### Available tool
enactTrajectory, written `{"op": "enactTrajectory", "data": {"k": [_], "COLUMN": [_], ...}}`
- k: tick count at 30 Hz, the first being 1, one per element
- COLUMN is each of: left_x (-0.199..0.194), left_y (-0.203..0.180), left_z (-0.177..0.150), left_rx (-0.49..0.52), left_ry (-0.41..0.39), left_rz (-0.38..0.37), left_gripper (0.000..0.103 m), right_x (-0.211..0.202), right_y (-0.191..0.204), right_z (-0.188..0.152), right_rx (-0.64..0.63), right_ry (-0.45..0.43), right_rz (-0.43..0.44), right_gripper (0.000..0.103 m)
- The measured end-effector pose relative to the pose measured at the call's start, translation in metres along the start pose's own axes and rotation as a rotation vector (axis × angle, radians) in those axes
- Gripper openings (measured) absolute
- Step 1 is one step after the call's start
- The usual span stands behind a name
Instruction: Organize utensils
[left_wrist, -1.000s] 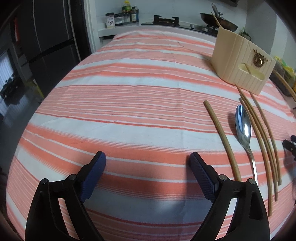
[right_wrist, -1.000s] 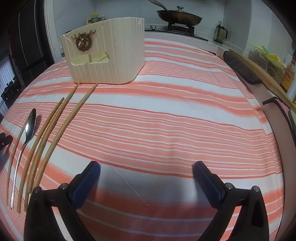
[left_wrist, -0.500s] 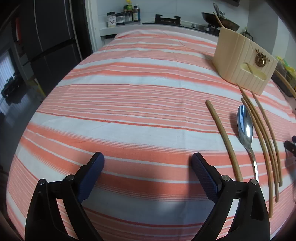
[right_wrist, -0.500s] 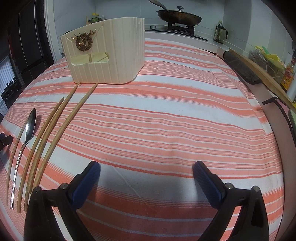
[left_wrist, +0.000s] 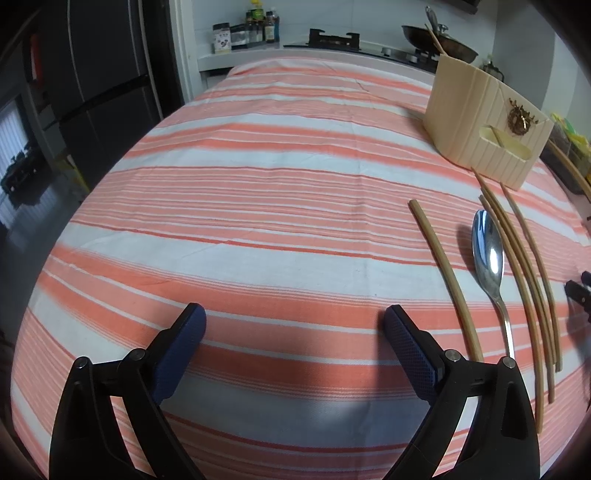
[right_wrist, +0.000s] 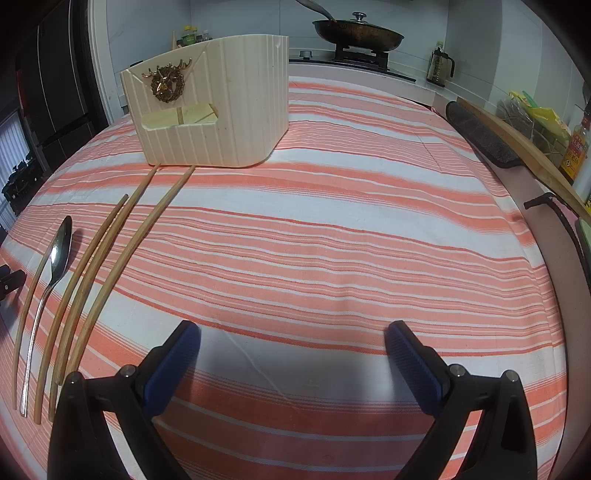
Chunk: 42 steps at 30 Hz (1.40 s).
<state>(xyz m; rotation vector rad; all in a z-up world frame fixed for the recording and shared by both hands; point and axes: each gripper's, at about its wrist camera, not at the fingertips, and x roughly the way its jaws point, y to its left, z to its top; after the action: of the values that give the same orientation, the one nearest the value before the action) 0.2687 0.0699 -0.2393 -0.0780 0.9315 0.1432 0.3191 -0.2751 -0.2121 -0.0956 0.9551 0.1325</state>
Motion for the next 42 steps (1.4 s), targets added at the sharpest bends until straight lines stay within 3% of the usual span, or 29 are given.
{"op": "enactTrajectory", "data": {"k": [42], "left_x": [0.0006], "left_y": [0.0005], "left_z": [0.0002], "left_rx": [0.001], "left_ry": [0.004], "left_rz": [0.007], "left_gripper": [0.099], "right_x": [0.0004], "right_y": [-0.0007], "right_z": [-0.0003], "right_rx": [0.001], "right_ry": [-0.004], "right_rz": [0.001], "right_gripper": [0.103]}}
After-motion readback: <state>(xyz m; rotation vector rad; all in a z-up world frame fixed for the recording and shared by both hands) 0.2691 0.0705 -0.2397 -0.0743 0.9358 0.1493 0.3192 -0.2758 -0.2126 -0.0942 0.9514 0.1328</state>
